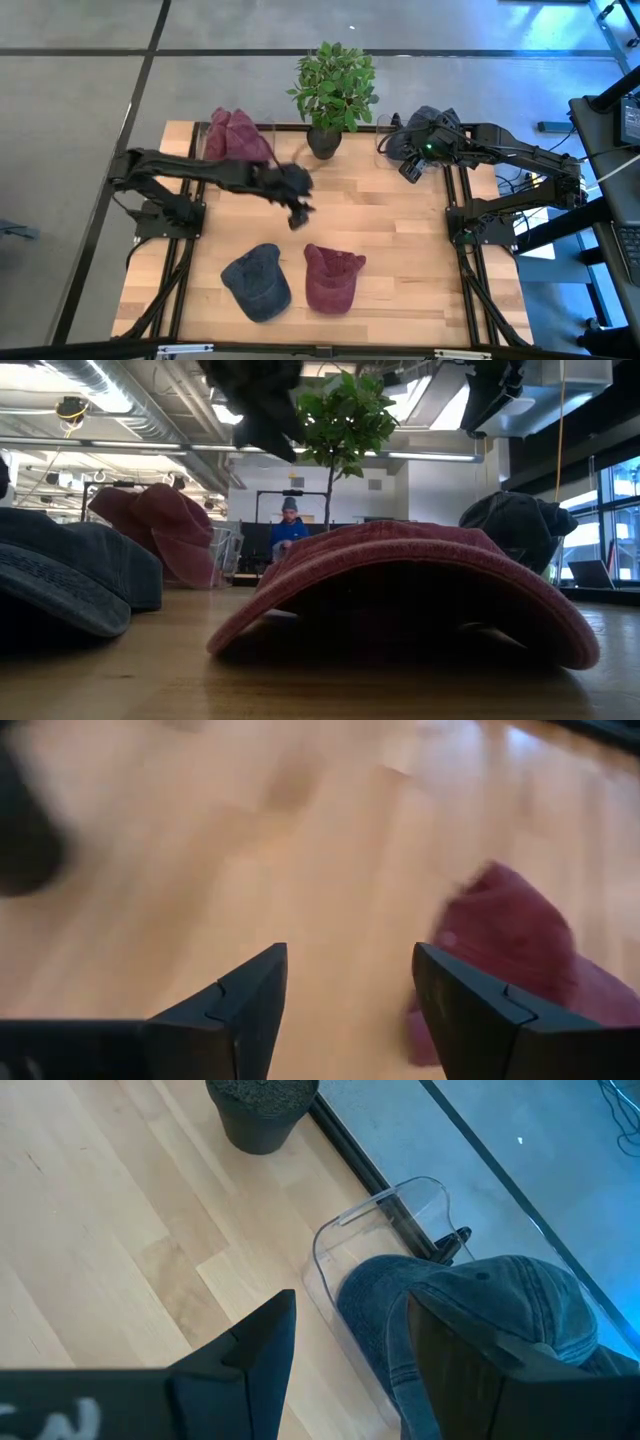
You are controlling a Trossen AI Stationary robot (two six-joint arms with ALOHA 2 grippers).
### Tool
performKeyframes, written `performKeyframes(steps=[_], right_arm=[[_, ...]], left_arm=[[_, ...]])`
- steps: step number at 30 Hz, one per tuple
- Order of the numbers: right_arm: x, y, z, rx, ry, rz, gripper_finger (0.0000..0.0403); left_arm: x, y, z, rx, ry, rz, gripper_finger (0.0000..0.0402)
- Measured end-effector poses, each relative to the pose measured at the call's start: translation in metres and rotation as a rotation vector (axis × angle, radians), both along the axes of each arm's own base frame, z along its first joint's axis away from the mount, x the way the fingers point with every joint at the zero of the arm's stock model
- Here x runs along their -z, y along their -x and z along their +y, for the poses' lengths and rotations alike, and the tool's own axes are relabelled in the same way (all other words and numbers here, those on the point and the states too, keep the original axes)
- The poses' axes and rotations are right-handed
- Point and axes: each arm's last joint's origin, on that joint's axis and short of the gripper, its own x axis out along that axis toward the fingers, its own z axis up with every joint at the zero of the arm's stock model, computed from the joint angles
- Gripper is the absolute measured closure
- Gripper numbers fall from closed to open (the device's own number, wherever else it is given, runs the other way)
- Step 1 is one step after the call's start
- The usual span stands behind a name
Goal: Pick & Place hat
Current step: Put the red cap into the left transparent bin
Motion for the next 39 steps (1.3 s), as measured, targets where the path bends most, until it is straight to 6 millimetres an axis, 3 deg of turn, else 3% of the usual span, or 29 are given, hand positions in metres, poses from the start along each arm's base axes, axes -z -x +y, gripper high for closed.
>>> performKeyframes(steps=[10,20,31,39], right_arm=[[0.0,0.0,0.0,-0.003,0.001,0.002,0.021],[0.0,0.0,0.0,-0.02,0.009,0.014,0.021],[0.0,0.0,0.0,-0.018,0.009,0.013,0.021],[0.0,0.0,0.0,-0.018,0.009,0.013,0.021]], left_arm=[[0.073,-0.067,-0.041,0.2,0.06,-0.071,0.0169],[0.139,-0.083,-0.064,0.299,0.078,0.052,0.0175],[0.158,-0.082,-0.083,0.411,-0.086,0.091,0.0196],[0.158,-0.081,-0.084,0.376,-0.076,0.104,0.0276]])
